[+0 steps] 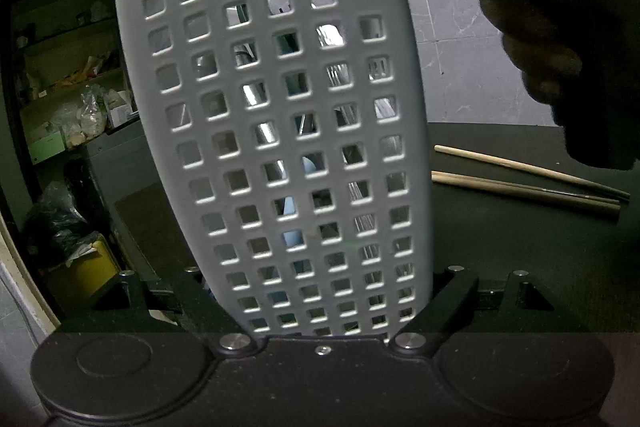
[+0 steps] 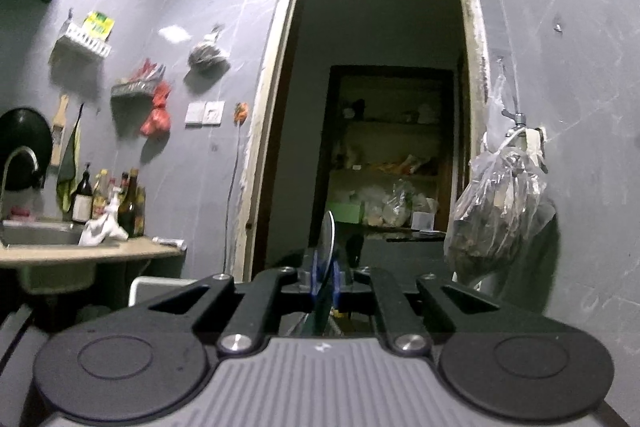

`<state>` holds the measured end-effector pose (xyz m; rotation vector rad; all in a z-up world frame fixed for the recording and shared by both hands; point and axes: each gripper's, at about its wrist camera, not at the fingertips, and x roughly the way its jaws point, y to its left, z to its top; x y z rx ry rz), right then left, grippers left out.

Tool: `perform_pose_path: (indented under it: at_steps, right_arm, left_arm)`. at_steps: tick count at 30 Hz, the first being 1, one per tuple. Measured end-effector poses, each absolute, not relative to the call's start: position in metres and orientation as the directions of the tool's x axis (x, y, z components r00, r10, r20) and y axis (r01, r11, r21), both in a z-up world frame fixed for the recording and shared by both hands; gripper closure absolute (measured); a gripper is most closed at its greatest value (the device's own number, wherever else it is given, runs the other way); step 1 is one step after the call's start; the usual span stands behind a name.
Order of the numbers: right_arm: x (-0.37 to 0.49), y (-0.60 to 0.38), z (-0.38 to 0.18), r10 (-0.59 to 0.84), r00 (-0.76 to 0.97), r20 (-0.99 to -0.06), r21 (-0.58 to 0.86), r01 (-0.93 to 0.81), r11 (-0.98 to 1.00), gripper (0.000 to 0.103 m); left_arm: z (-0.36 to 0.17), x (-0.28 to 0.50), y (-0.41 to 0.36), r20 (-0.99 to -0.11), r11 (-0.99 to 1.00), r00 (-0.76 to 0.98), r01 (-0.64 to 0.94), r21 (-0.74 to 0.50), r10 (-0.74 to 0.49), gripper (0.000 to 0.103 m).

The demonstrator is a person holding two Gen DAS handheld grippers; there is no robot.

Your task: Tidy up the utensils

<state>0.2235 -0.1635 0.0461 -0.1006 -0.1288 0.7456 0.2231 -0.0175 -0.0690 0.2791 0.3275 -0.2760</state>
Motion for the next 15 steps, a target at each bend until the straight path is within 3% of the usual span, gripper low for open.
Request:
perform_pose_path:
  at_steps: [9,15]
  right_arm:
    - [0.208,-0.166,0.040,0.694,0.719,0.042,-0.186,-0.676,0.712,0.093]
    - [0.203,-0.167,0.039,0.695,0.719,0.014,-0.206,-0.678,0.705,0.084]
  left_arm:
    - [-0.070,0.224,-0.020,-0.351,0.924,0.911,0.307,0.230,-0.216,0.018]
    - [-0.070,0.223,-0.021,-0.350,0.923,0.911,0.307,0.230,-0.216,0.018]
